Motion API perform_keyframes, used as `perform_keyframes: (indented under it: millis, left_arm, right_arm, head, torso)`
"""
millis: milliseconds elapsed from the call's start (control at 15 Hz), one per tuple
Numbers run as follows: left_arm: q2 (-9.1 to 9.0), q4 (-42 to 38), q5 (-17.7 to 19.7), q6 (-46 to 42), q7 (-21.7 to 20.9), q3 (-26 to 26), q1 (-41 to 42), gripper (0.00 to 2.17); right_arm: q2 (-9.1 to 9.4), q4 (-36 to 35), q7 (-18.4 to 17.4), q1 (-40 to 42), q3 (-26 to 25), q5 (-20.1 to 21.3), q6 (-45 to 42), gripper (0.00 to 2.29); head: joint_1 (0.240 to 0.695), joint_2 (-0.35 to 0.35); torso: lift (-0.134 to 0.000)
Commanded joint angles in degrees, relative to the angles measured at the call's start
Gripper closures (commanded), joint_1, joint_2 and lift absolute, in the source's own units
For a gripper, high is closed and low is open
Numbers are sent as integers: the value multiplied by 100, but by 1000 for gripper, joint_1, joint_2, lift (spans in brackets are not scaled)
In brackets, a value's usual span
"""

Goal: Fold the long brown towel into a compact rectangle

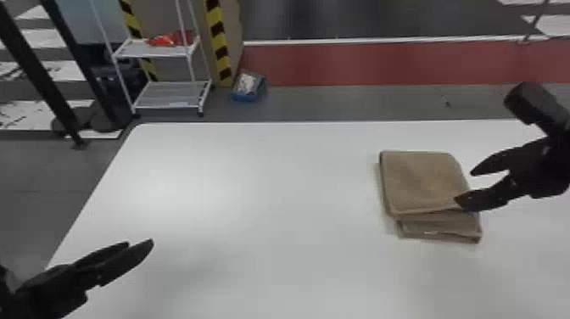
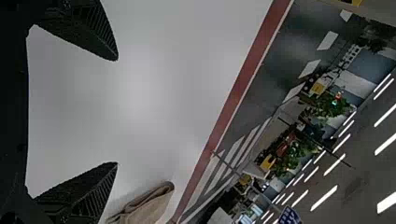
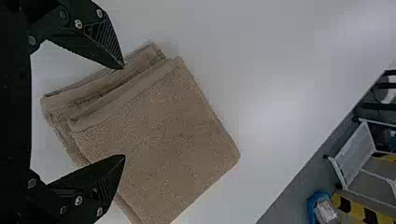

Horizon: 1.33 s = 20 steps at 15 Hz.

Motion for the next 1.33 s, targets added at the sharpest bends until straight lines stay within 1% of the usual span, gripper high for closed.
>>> perform_keyframes:
  millis: [0,67,133,200,267,333,400,467,600,667,733,800,867,1067,1200,1267]
  left_arm:
    - [-15,8,-19,0,-1,-67,29,83]
    - [-15,8,-27,0,-10,-94,29,83]
    - [-15,25,-36,0,-19,-129,29,83]
    - [-15,69,-36,0,-19,-146,29,83]
    - [-15,104,-36,-17,-19,-173,29,83]
    - [-15,148,-27,-17,-27,-181,29,83]
    - [-15,183,-27,-35,-27,-181,29,83]
    - [-15,219,-27,-35,-27,-181,29,83]
    - [-15,298,-10,-53,-54,-155,11,83]
    - [-15,342,-1,-53,-80,-137,2,83]
    - [-15,394,16,-88,-98,-111,-6,83]
    - [-15,438,78,-88,-124,-58,-15,83]
    - [-15,447,131,-88,-133,-6,-15,83]
    - [-15,447,307,-88,-159,135,-24,83]
    - [-15,447,350,-70,-159,179,-77,83]
    - [-15,456,359,-70,-159,188,-103,83]
  right_arm:
    - [-7,232,-338,147,-744,-358,68,255]
    - [-7,531,-655,112,-841,-297,85,259]
    - [1,794,-848,50,-841,-227,85,373]
    - [28,1005,-953,6,-824,-156,85,745]
    - [89,1120,-1094,-29,-797,-86,120,1352]
    - [160,1190,-1314,-46,-753,-33,208,1676]
    - [239,1243,-1551,-90,-665,19,314,1939]
    - [335,1278,-1788,-143,-621,37,402,2020]
    - [634,1603,-2210,-433,-507,186,507,2192]
    - [775,1893,-2281,-644,-340,371,507,2196]
    - [959,2157,-2369,-811,-243,503,472,2196]
    - [1188,2403,-2465,-960,-200,591,437,2196]
    - [1434,2535,-2474,-1031,-147,670,437,2196]
    - [1988,2561,-2518,-1040,47,898,472,2196]
    - [2172,2552,-2518,-1031,257,1021,595,2192]
    - [2251,2543,-2527,-1004,284,1039,595,2192]
  head:
    - [695,59]
    - [695,21]
    - [695,-8]
    - [695,-33]
    - [695,-58]
    - [695,-82]
    - [695,-98]
    - [695,-119]
    - [695,-125]
    - [695,-125]
    - [695,-124]
    - [695,-120]
    - [695,-105]
    - [695,-52]
    - [695,-5]
    - [695,32]
  torso:
    - [-124]
    - [-124]
    - [-124]
    - [-124]
    - [-124]
    - [-124]
    - [-124]
    - [-124]
    - [-124]
    - [-124]
    - [-124]
    - [-124]
    - [-124]
    - [-124]
    - [-124]
    - [-124]
